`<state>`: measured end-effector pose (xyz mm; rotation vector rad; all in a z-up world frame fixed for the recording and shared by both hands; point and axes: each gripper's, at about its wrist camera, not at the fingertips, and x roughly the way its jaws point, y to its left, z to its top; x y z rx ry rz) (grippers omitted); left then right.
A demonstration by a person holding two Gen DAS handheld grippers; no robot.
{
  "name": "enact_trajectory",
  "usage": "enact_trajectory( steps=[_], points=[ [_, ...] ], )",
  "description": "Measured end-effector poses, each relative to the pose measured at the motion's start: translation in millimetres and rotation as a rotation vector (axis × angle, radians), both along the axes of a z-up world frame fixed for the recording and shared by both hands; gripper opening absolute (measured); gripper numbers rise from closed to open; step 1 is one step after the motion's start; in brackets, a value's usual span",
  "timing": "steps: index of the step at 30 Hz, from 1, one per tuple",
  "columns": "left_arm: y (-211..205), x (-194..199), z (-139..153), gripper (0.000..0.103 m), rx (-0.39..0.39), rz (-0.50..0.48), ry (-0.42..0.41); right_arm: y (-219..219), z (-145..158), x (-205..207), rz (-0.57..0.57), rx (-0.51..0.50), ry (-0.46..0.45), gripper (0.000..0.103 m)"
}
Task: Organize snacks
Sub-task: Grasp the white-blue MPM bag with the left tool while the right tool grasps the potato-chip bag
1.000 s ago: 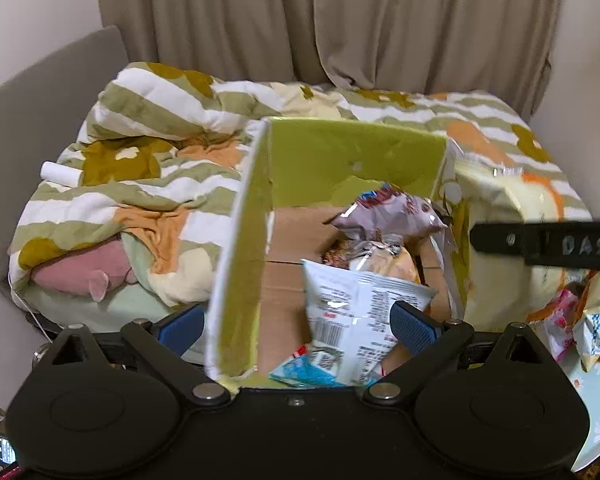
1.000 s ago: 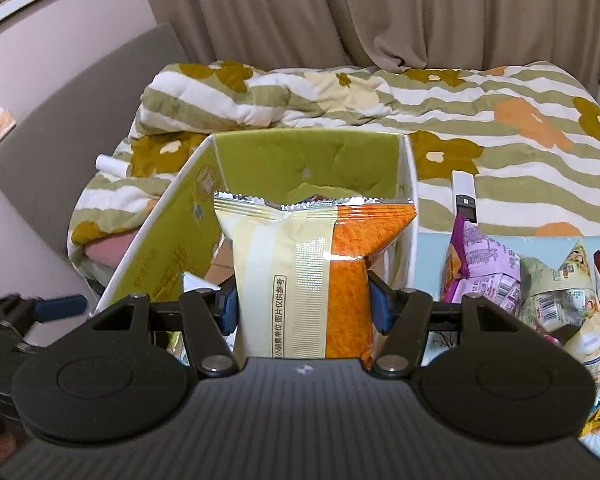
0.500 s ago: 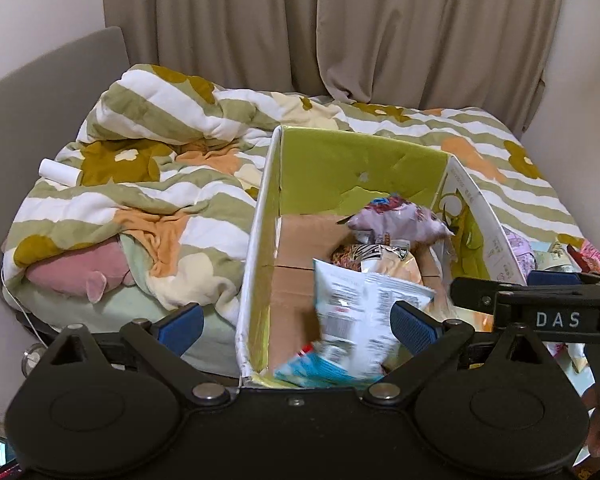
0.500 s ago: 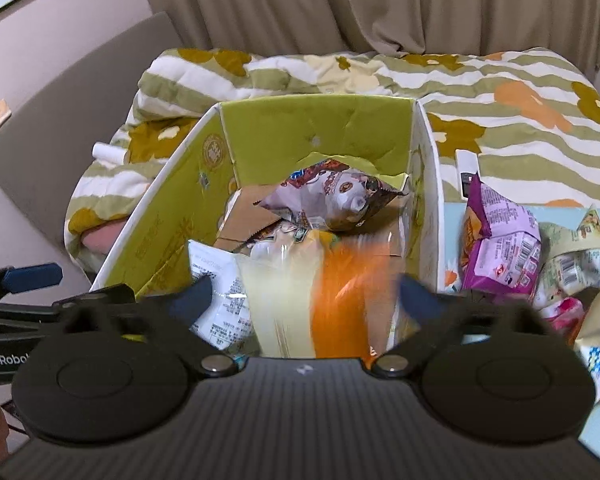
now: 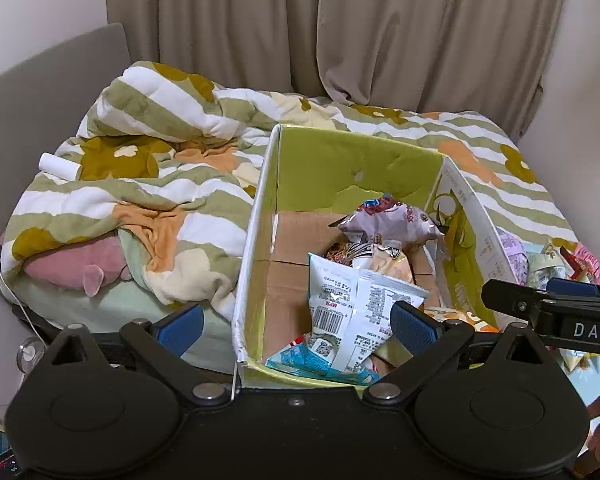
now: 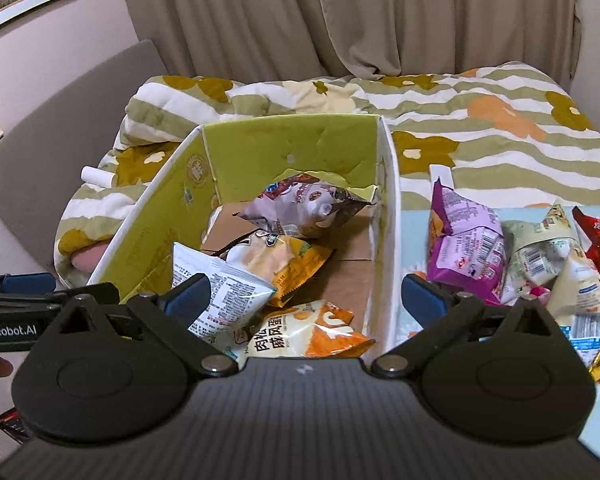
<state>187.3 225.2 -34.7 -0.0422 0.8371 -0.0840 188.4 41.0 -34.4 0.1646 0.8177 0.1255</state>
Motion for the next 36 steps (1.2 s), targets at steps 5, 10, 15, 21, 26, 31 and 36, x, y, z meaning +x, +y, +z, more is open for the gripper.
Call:
enact_trajectory(
  steps=[5,10,15,21,26,31,36],
  points=[
    [-14.8,-8.6,7.8,0.101,0.007,0.018,-0.018,-13.1,8.3,-6.5,0.013,0.007,-0.02,0.103],
    [-41.7,-17.6,19.8,0.101,-0.022,0.01,-0.051,-37.3,25.3,-19.1,0.018,-0.01,-0.059,0.103],
    [-75.7,-20.7,30.3,0.101,-0.034,-0.031,-0.09,-77.4,39.4,-33.2,-0.018,-0.003,-0.091,0.103],
    [-118.3,-24.2,41.0,0.101,-0.051,-0.088,-0.133,-136.1,50.2,-45.5,-0.091,0.001,-0.095,0.103],
    [-157.4,-22.4,41.4,0.101,-0.082,-0.158,-0.133,-188.3,56.6,-58.9,-0.154,-0.049,-0.102,0.103],
    [-203.6,-22.5,31.0,0.101,-0.093,-0.236,-0.108,-242.8,49.0,-66.4,-0.199,-0.044,-0.074,0.103],
    [-248.7,-17.0,8.3,0.101,-0.111,-0.288,-0.05,-292.7,29.5,-65.9,-0.232,-0.025,-0.028,0.103]
  ],
)
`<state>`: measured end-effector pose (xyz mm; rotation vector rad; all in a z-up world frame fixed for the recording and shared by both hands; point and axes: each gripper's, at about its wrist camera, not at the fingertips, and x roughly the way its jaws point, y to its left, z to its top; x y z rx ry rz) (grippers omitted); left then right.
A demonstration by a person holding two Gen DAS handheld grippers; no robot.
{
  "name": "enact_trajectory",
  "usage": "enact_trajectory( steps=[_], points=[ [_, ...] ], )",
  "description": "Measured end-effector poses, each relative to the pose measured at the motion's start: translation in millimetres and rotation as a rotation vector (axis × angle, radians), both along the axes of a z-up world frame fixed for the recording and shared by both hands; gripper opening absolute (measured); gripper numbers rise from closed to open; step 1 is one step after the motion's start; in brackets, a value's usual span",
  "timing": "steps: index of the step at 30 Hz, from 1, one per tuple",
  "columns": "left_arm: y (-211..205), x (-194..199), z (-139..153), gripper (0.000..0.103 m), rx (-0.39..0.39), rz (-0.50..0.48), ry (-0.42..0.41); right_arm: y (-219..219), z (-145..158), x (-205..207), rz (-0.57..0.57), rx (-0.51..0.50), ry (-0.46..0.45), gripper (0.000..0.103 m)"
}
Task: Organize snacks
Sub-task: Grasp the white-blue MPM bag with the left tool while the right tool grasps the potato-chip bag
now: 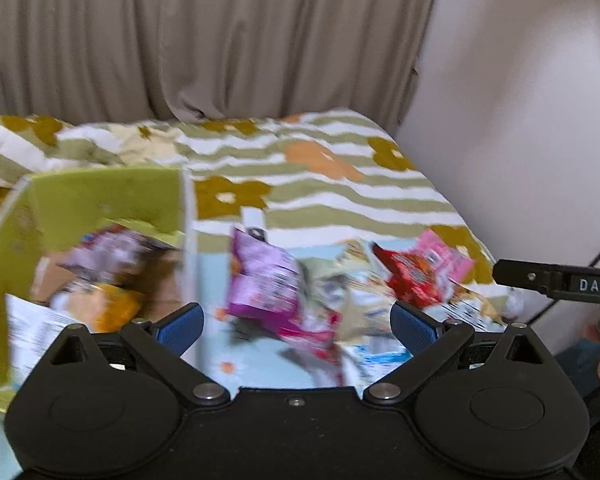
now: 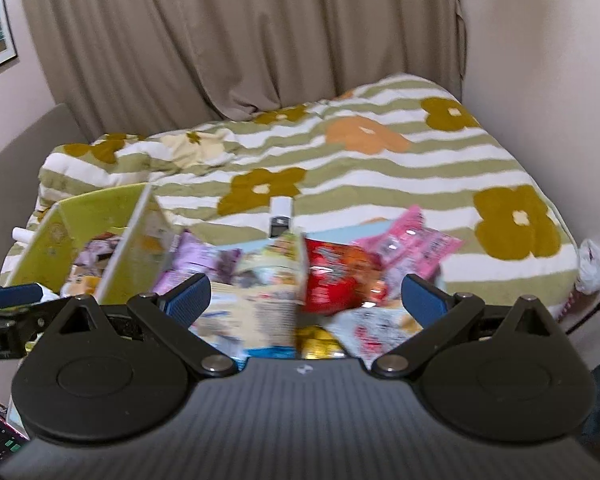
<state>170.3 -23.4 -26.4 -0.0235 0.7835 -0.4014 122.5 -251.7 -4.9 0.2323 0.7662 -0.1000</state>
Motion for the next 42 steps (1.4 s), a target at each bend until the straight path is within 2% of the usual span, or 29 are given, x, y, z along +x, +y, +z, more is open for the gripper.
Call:
enact_trajectory(
  steps=[8,15,19,24,26,27,29,30,31,42],
  points=[
    [-60.1,13.3,-45.3,0.101,0.01,-0.007,0.077,-59.3,-48.9,12.0,0.041,0.016,0.084,0.103],
    [-98.1,27.1,-78.3,0.099,0.067,-0.003,0.12,-78.7,-81.4,31.3,0.142,0.004,0.132,0.103],
    [-112.8,28.4,-89.0,0.094,0.117,-0.003,0.125,-81.8,-92.0,40.4,0.202,-0.005,0.149,0.103],
    [-124.1,31.4,-98.5,0.084,0.167,-0.002,0.135,-79.3,-102.1,48.5,0.282,-0.028,0.154,0.103],
    [-124.3,32.0,-100.8,0.08,0.157,-0.004,0.151,-78.6,-107.5,51.3,0.304,-0.032,0.159,0.103],
    [-125.0,32.1,-101.2,0.074,0.16,-0.007,0.155,-78.2,-109.6,52.5,0.313,-0.034,0.162,0.103],
    [-127.4,31.1,-101.2,0.071,0.181,-0.013,0.154,-76.6,-113.1,53.7,0.332,-0.045,0.165,0.103],
    [-127.7,30.5,-101.2,0.067,0.182,-0.014,0.154,-76.3,-115.1,54.2,0.341,-0.05,0.166,0.103],
    [-127.8,30.0,-101.0,0.057,0.176,-0.019,0.159,-75.8,-117.0,54.4,0.352,-0.054,0.167,0.103],
    [-129.8,20.3,-90.1,0.051,0.189,-0.024,0.135,-73.7,-132.6,57.2,0.405,-0.071,0.183,0.103]
  ],
)
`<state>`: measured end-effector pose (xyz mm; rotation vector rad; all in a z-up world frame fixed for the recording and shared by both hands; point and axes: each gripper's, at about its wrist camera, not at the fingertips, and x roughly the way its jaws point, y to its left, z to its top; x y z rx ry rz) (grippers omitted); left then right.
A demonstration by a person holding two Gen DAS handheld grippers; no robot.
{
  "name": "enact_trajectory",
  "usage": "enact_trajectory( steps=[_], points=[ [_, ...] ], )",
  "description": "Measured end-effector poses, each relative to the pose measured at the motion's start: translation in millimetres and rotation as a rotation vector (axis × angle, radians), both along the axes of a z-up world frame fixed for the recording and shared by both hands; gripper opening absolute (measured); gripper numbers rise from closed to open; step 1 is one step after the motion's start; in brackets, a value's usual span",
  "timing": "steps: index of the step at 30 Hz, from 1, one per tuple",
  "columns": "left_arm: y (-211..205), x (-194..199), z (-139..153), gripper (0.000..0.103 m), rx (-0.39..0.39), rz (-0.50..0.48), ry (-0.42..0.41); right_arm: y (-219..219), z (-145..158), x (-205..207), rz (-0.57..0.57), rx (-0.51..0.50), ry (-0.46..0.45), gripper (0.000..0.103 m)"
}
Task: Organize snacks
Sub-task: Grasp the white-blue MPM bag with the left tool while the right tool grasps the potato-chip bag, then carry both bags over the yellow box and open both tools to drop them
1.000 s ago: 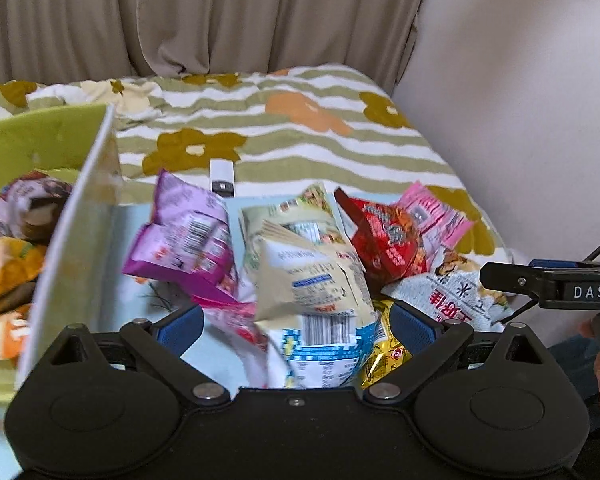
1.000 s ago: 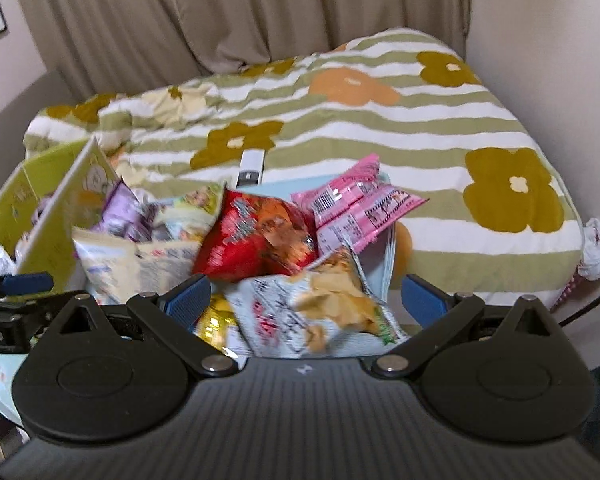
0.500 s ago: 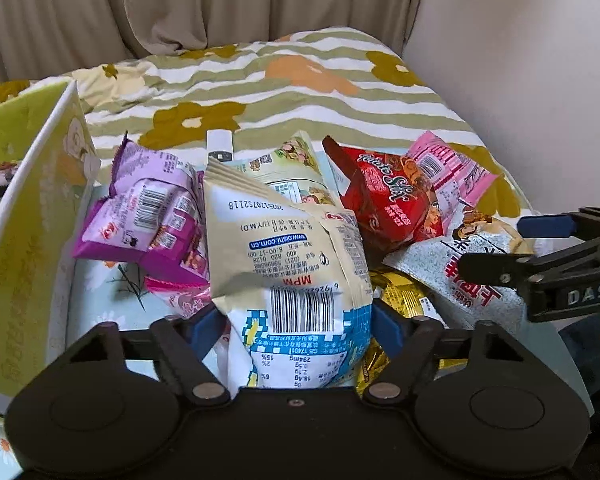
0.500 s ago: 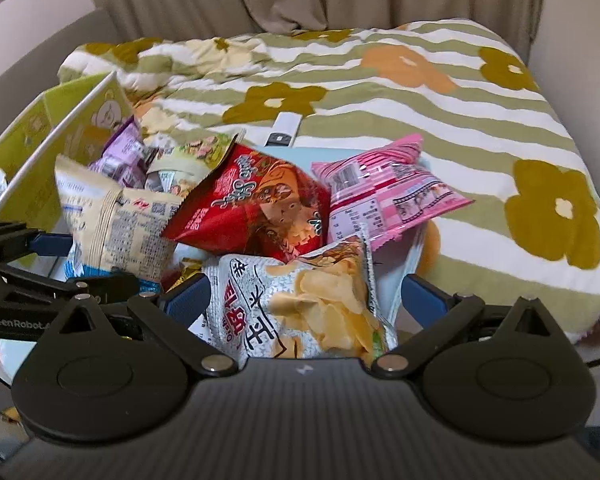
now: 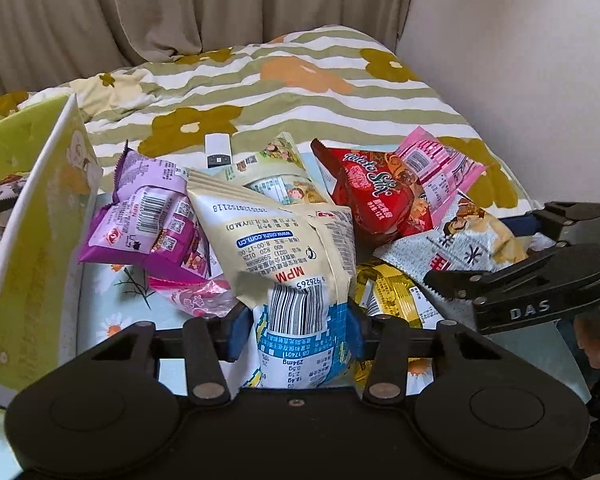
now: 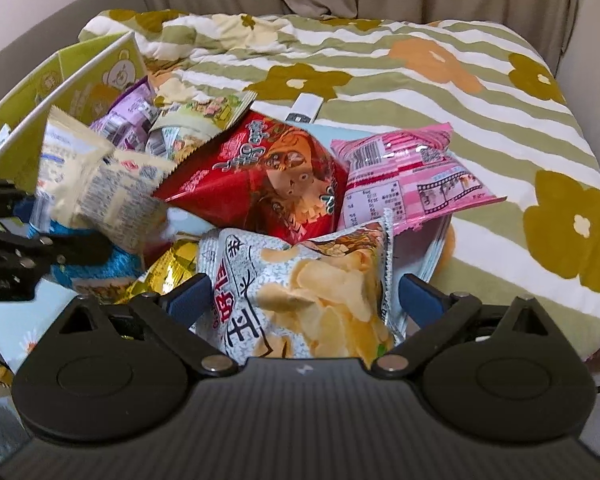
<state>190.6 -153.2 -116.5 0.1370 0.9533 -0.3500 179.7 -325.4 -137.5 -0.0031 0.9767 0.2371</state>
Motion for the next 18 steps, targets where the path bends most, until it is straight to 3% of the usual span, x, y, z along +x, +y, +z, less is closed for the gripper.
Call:
enact_trajectory(
  steps=[4,11,18],
  points=[
    [1.6,-4.1,4.2,0.051,0.001,-0.001,-0.013,-0.8,-2.0,-2.3,-0.002,0.012,0.008,0.103],
    [8.1,-12.2,12.8,0.051,-0.014,-0.001,-0.033,-1.3,5.1,-13.2,-0.037,-0.012,-0.012,0.09],
    [19.9,-27.3,31.7,0.051,-0.044,-0.003,-0.079,0.0,28.6,-30.9,-0.074,-0.015,-0.062,0.086]
  ],
)
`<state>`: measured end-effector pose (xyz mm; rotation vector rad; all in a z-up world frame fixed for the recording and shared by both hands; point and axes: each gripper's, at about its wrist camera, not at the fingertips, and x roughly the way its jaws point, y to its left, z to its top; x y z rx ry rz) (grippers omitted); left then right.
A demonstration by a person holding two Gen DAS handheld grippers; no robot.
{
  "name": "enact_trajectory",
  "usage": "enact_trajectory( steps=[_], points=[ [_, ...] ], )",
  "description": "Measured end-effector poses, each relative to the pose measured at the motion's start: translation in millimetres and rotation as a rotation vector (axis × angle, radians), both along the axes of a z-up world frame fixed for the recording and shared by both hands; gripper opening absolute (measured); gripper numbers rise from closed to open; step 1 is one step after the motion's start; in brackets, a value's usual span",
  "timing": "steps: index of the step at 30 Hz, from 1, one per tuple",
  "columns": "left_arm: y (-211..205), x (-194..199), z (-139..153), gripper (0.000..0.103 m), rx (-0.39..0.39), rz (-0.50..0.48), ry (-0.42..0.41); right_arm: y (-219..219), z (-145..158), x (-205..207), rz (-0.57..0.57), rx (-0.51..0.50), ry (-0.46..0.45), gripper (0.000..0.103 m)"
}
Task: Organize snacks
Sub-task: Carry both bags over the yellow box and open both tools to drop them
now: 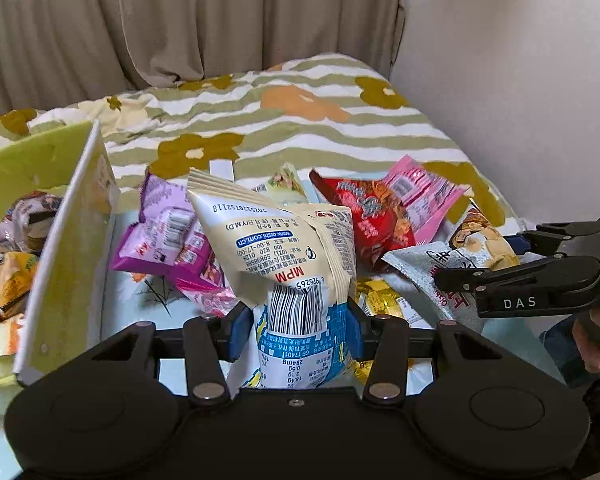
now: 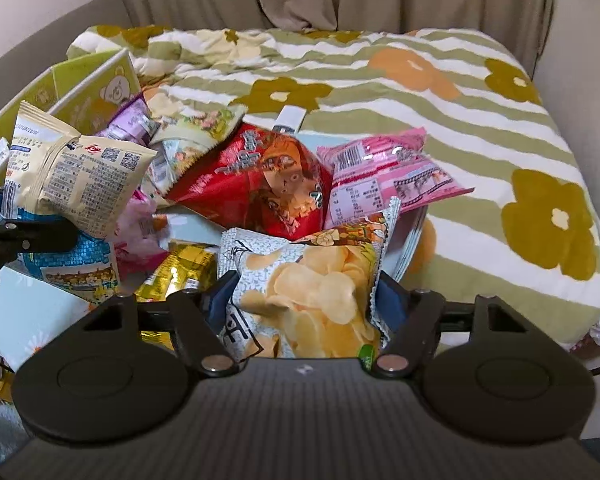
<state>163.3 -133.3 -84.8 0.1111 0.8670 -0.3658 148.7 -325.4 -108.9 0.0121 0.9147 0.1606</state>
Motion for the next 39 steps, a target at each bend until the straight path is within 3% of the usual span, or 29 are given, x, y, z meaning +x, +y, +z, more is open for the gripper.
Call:
enact_trajectory(
  steps=[9,20,29,39],
  points=[
    [39.0,-16.5,53.4,0.051,-0.038,0.043,-0.107,29.6,62.8,-12.0,0.035,0.043,-0.117,0.086],
    [139.3,3.2,108.3,0.051,-0.012,0.182,-0.231,132.9,130.0,32.2,0.145,0.143,-0.244,0.086],
    [229.3,66.9,121.9,0.051,-0.02,0.236,-0.206,232.2,149.6,90.1,0.146,0.191,-0.259,0.086],
    [307.9,148.7,86.4,0.052,-0.066,0.203,-0.074,309.8,129.7,158.3,0.038,0.185,-0.179,0.086]
  ],
)
